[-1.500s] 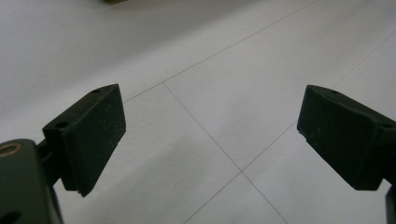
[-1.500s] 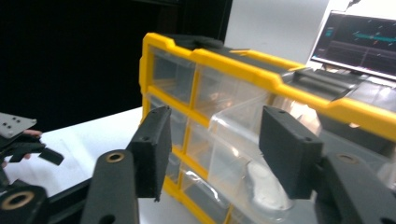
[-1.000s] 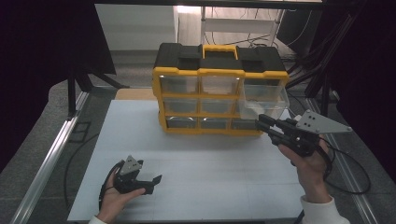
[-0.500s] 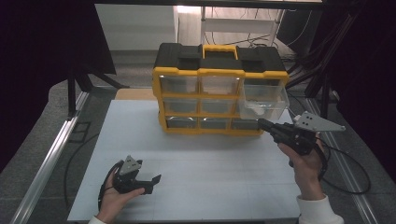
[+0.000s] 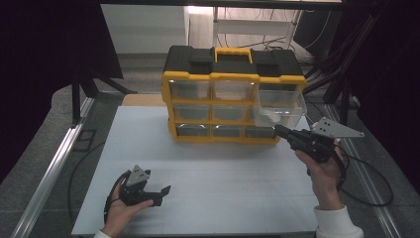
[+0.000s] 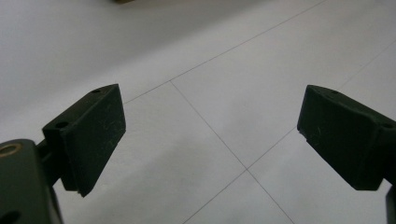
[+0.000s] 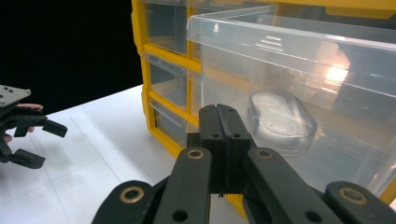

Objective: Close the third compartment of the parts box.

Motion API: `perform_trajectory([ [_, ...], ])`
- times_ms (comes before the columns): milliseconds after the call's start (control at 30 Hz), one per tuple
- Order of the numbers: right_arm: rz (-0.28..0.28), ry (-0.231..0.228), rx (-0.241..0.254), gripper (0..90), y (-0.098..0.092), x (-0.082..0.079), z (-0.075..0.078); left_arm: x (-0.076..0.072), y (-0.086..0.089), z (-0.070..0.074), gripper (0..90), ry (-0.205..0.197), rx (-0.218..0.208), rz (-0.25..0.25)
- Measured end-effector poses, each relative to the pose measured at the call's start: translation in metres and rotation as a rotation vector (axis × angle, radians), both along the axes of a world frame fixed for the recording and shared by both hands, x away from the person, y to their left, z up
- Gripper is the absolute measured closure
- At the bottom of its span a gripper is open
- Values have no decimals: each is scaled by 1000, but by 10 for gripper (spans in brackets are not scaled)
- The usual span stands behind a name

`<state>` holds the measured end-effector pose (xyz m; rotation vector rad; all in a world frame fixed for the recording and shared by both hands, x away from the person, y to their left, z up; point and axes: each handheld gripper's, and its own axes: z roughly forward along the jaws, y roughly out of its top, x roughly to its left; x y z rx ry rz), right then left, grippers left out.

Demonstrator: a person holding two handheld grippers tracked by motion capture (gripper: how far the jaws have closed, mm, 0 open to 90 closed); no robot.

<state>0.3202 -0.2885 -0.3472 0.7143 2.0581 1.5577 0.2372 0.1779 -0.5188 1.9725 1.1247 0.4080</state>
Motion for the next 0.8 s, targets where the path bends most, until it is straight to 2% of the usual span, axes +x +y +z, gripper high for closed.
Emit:
perform_trajectory([
  [800, -43, 3, 4, 899, 0, 12, -3, 0, 0, 0, 83, -2, 1, -3],
])
